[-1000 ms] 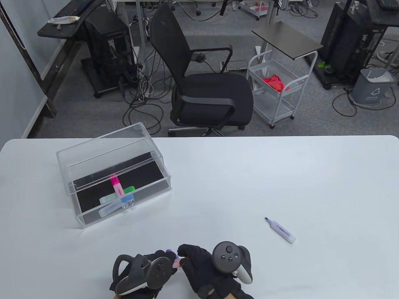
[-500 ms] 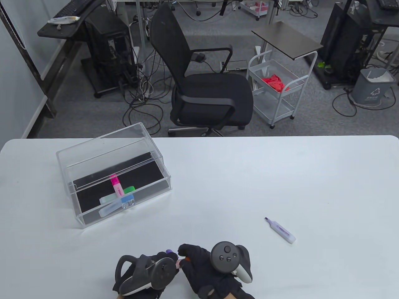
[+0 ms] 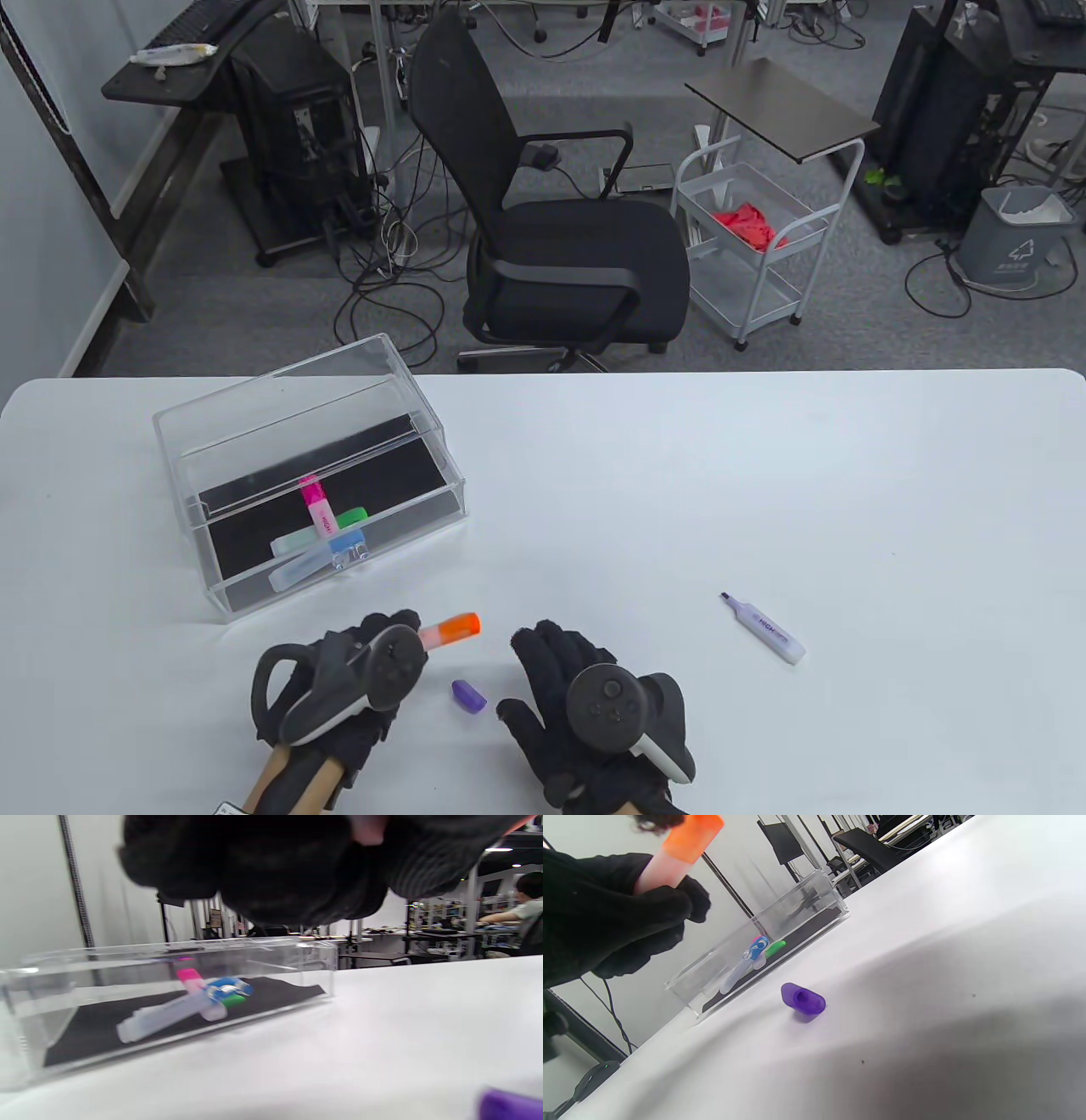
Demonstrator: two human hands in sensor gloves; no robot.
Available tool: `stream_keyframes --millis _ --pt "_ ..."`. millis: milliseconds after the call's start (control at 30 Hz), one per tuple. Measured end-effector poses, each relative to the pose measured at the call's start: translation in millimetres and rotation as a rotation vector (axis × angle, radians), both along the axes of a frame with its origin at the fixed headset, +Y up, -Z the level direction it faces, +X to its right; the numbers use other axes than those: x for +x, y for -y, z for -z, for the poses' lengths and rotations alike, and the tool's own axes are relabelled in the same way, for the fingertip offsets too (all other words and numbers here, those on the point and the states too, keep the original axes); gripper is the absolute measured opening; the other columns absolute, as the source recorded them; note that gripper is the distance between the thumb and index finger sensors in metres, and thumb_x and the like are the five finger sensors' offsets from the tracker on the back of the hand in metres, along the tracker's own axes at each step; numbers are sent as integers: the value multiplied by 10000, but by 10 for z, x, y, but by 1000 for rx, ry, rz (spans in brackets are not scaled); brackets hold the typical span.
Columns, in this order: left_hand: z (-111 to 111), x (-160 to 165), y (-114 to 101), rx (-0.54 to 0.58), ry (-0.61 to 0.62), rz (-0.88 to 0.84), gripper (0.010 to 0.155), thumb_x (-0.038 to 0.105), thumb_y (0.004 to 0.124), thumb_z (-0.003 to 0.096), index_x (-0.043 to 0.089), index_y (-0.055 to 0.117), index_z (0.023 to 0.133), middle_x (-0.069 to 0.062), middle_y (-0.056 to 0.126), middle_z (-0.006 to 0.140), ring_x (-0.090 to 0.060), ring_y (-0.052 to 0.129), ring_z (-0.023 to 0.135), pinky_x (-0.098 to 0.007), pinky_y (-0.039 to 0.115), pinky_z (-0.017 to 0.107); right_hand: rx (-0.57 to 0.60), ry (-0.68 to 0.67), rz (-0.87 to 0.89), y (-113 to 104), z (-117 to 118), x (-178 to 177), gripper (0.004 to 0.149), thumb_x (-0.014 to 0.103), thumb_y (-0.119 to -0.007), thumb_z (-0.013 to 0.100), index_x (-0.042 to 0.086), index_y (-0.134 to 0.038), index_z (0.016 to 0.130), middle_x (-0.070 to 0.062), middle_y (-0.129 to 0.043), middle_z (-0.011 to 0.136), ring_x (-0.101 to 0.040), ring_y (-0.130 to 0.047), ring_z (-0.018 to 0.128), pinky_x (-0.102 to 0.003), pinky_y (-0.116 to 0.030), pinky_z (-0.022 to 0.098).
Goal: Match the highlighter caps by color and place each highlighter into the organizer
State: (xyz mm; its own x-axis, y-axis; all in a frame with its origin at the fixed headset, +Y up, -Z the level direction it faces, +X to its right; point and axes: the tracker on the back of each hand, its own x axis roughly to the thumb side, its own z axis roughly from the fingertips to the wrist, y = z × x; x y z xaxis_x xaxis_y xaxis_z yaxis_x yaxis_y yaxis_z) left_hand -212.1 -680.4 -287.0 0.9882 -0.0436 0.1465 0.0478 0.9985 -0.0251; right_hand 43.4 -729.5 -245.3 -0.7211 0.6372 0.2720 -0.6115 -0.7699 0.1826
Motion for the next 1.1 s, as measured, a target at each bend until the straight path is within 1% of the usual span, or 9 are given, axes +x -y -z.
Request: stream_keyframes --millis 67,300,467,633,733,800,867,933,1100 --pt "195 -190 -78 -9 -74 -5 554 592 658 468 358 626 969 165 859 674 -56 963 289 -286 890 279 13 17 16 -34 -3 7 699 493 -651 436 290 -348 1033 -86 -304 1140 -398 -319 1052 -712 -260 700" --pt "746 -501 -174 -52 -214 66 601 617 621 461 357 569 1001 158 821 727 -60 955 333 -287 882 307 -12 18 -43 -15 -3 -7 695 496 -649 438 299 -358 1037 -66 -273 1146 -377 -253 1067 -706 -238 704" --pt "1128 -685 -115 -90 -308 103 619 621 611 465 360 537 1021 156 799 757 -62 951 364 -286 879 325 -15 53 -18 -37 1 86 694 494 -652 439 296 -363 1038 -69 -265 1146 -377 -238 1067 -707 -229 703" --pt "1392 -847 15 -139 -373 116 645 629 608 464 363 506 1043 147 767 803 -69 944 401 -289 872 349 -32 68 -13 -23 25 136 695 494 -653 438 296 -364 1039 -69 -263 1147 -377 -231 1066 -706 -223 703" --pt "1482 -920 66 -143 -391 112 701 648 602 460 359 438 1076 130 688 913 -79 928 484 -298 859 406 -50 69 -22 4 49 145 696 495 -653 439 296 -364 1039 -68 -244 1150 -375 -223 1067 -705 -217 703" --pt "1514 -959 86 -137 -403 100 742 656 591 460 367 348 1098 106 550 1040 -166 832 761 -377 768 614 -58 69 -25 16 61 146 696 494 -653 439 296 -363 1039 -67 -242 1151 -374 -216 1066 -705 -211 703" --pt "1513 -984 85 -94 -414 125 765 666 576 456 378 291 1105 108 440 1109 -240 630 1007 -466 598 785 -64 69 -26 23 70 145 695 493 -654 439 297 -364 1039 -66 -237 1151 -373 -209 1066 -704 -206 703" --pt "1491 -1001 79 -96 -400 112 792 693 563 449 381 257 1109 106 363 1148 -264 464 1119 -524 466 836 -66 70 -27 19 70 144 696 493 -655 438 297 -363 1039 -66 -235 1150 -373 -206 1065 -703 -203 703" --pt "1321 -982 7 -57 -344 78 801 721 554 439 405 260 1114 117 290 1193 -257 308 1191 -560 365 838 -62 76 -35 21 70 145 697 491 -657 437 297 -365 1039 -63 -229 1151 -369 -195 1066 -702 -192 703"
